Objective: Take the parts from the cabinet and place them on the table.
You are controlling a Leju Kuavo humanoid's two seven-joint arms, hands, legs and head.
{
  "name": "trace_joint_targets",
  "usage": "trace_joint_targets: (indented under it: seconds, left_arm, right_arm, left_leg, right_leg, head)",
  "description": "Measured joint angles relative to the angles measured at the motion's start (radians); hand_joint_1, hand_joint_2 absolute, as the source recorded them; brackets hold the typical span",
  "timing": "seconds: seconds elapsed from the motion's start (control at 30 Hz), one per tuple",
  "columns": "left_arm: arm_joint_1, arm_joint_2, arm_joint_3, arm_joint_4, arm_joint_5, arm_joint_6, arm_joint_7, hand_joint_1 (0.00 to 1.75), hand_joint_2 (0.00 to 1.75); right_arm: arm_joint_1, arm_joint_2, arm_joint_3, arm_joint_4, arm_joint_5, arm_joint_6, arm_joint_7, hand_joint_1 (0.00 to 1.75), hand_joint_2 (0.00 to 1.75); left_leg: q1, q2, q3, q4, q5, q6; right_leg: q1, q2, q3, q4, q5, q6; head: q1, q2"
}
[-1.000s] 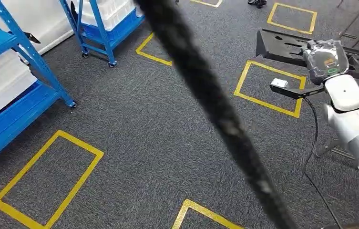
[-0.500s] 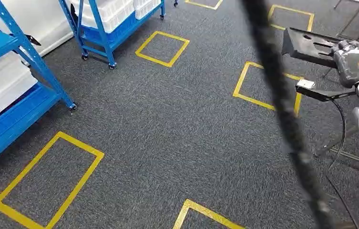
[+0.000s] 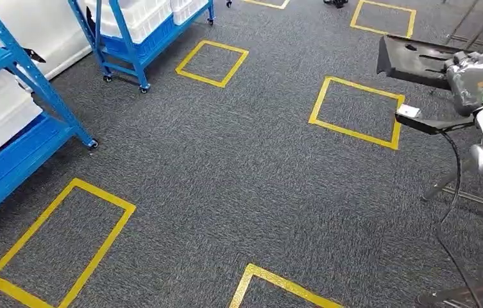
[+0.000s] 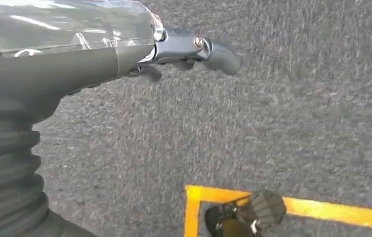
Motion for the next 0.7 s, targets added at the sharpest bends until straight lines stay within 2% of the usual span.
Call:
trace_joint_targets:
  seconds: [0.03,0.07,0.1,0.13,0.17,0.2,0.23,0.3,0.33,0.37,0.4,0.47,0.5,0.53,0.57,0.6,0.63,0.67,0.7]
  left_arm:
    - [0.001,0.002,0.0,0.0,0.0,0.0,0.0,0.0,1.75]
    - [0.001,0.002,0.0,0.0,0.0,0.0,0.0,0.0,1.75]
    - [0.001,0.002,0.0,0.0,0.001,0.0,0.0,0.0,1.75]
    - [0.001,0.002,0.0,0.0,0.001,0.0,0.0,0.0,1.75]
    - [0.002,0.003,0.0,0.0,0.002,0.0,0.001,0.0,1.75]
    - [0.002,0.003,0.0,0.0,0.002,0.0,0.002,0.0,1.75]
    - [0.003,0.003,0.0,0.0,0.004,0.0,0.002,0.0,1.75]
    - [0.005,0.004,0.0,0.0,0.005,0.0,0.002,0.0,1.75]
    - [0.006,0.006,0.001,0.0,0.008,0.0,0.002,0.0,1.75]
    - [0.006,0.006,0.002,0.0,0.008,0.001,0.001,0.0,1.75]
    - [0.005,0.006,0.002,0.0,0.008,0.001,-0.001,0.0,1.75]
    - [0.005,0.007,0.002,0.0,0.01,0.001,-0.004,0.0,1.75]
    - [0.005,0.006,0.002,0.0,0.01,0.001,-0.006,0.0,1.75]
    - [0.004,0.006,0.002,0.0,0.01,0.001,-0.007,0.0,1.75]
    - [0.004,0.006,0.002,0.0,0.01,0.001,-0.007,0.0,1.75]
    - [0.005,0.006,0.002,0.0,0.01,0.001,-0.007,0.0,1.75]
    - [0.005,0.006,0.002,0.0,0.01,0.001,-0.007,0.0,1.75]
    - [0.005,0.006,0.002,0.0,0.01,0.001,-0.007,0.0,1.75]
    - [0.005,0.006,0.002,0.0,0.01,0.001,-0.007,0.0,1.75]
  right_arm:
    - [0.0,0.008,0.0,0.0,0.005,-0.003,0.008,1.75,1.75]
    - [0.002,0.014,0.0,0.001,0.011,-0.005,0.013,1.75,1.75]
    - [0.003,0.022,0.001,0.002,0.016,-0.005,0.016,1.75,1.75]
    - [0.005,0.028,0.001,0.003,0.018,-0.006,0.016,1.75,1.75]
    - [0.008,0.033,0.003,0.005,0.019,-0.006,0.015,1.75,1.75]
    - [0.011,0.036,0.004,0.006,0.019,-0.006,0.014,1.75,1.75]
    - [0.011,0.038,0.005,0.008,0.019,-0.006,0.014,1.75,1.75]
    - [0.011,0.04,0.005,0.009,0.019,-0.006,0.012,1.75,1.75]
    - [0.01,0.041,0.005,0.009,0.019,-0.008,0.012,1.75,1.75]
    - [0.008,0.042,0.005,0.01,0.019,-0.011,0.012,1.75,1.75]
    - [0.007,0.042,0.005,0.011,0.021,-0.013,0.012,1.75,1.75]
    - [0.009,0.042,0.005,0.013,0.031,-0.012,0.009,1.75,1.75]
    - [0.005,0.04,0.005,0.013,0.031,-0.012,0.009,1.75,1.75]
    - [0.002,0.039,0.005,0.013,0.031,-0.011,0.008,1.75,1.75]
    - [-0.005,0.038,0.005,0.014,0.032,-0.01,0.008,1.75,1.75]
    - [-0.012,0.038,0.005,0.014,0.033,-0.009,0.005,1.75,1.75]
    - [-0.013,0.038,0.005,0.014,0.033,-0.008,0.002,1.75,1.75]
    - [-0.011,0.037,0.005,0.015,0.033,-0.006,-0.002,1.75,1.75]
    - [-0.012,0.037,0.005,0.017,0.033,-0.004,-0.006,1.75,1.75]
  left_leg:
    - [0.002,-0.007,-0.012,0.03,-0.028,-0.007]
    - [0.005,-0.012,-0.053,0.124,-0.085,-0.013]
    - [0.009,-0.012,-0.106,0.242,-0.138,-0.017]
    - [0.011,-0.012,-0.151,0.341,-0.176,-0.021]
    - [0.012,-0.012,-0.188,0.42,-0.198,-0.023]
    - [0.013,-0.013,-0.194,0.428,-0.188,-0.022]
    - [0.013,-0.013,-0.174,0.382,-0.156,-0.021]
    - [0.012,-0.02,-0.07,0.169,-0.051,-0.011]
    - [0.012,-0.044,-0.026,0.074,-0.03,-0.003]
    - [0.01,-0.045,-0.014,0.067,-0.039,-0.002]
    - [0.008,-0.043,-0.021,0.073,-0.039,0.0]
    - [0.008,-0.037,-0.025,0.08,-0.043,0.008]
    - [0.013,-0.028,-0.019,0.066,-0.037,0.016]
    - [0.013,-0.025,-0.015,0.06,-0.033,0.02]
    - [0.012,-0.023,-0.017,0.061,-0.034,0.025]
    - [0.011,-0.02,-0.02,0.065,-0.036,0.029]
    - [0.01,-0.016,-0.022,0.069,-0.038,0.032]
    - [0.009,-0.015,-0.025,0.075,-0.042,0.033]
    - [0.009,-0.012,-0.029,0.085,-0.047,0.032]
  right_leg:
    - [0.0,0.002,-0.002,0.0,0.001,-0.003]
    - [0.001,0.003,-0.004,0.002,0.002,-0.007]
    - [0.002,0.006,-0.008,0.004,0.002,-0.008]
    - [0.003,0.009,-0.011,0.008,0.001,-0.009]
    - [0.004,0.013,-0.015,0.014,-0.001,-0.011]
    - [0.004,0.016,-0.018,0.022,-0.006,-0.011]
    - [0.004,0.022,-0.021,0.033,-0.012,-0.01]
    - [0.005,0.03,-0.024,0.056,-0.028,-0.007]
    - [0.003,0.031,-0.026,0.064,-0.036,-0.006]
    - [0.009,0.036,-0.032,0.069,-0.037,-0.002]
    - [0.006,0.039,-0.038,0.073,-0.036,0.003]
    - [0.003,0.046,-0.04,0.073,-0.037,0.013]
    - [0.007,0.046,-0.041,0.075,-0.043,0.021]
    - [0.002,0.033,-0.046,0.092,-0.058,0.021]
    - [0.003,0.019,-0.076,0.149,-0.095,0.021]
    - [0.002,0.017,-0.133,0.266,-0.151,0.023]
    - [0.001,0.017,-0.186,0.372,-0.191,0.025]
    - [0.001,0.017,-0.227,0.448,-0.21,0.028]
    - [0.0,0.017,-0.247,0.473,-0.201,0.029]
  head:
    - [0.0,0.0]
    - [0.0,0.0]
    - [0.0,0.0]
    - [0.0,0.0]
    - [0.0,0.0]
    - [0.0,0.0]
    - [0.0,0.0]
    - [0.0,0.0]
    - [0.0,0.0]
    - [0.0,0.0]
    - [-0.001,0.0]
    - [0.0,0.0]
    - [0.0,0.0]
    - [0.0,0.0]
    - [0.0,0.0]
    - [0.0,0.0]
    - [0.0,0.0]
    - [0.0,0.0]
    - [0.0,0.0]
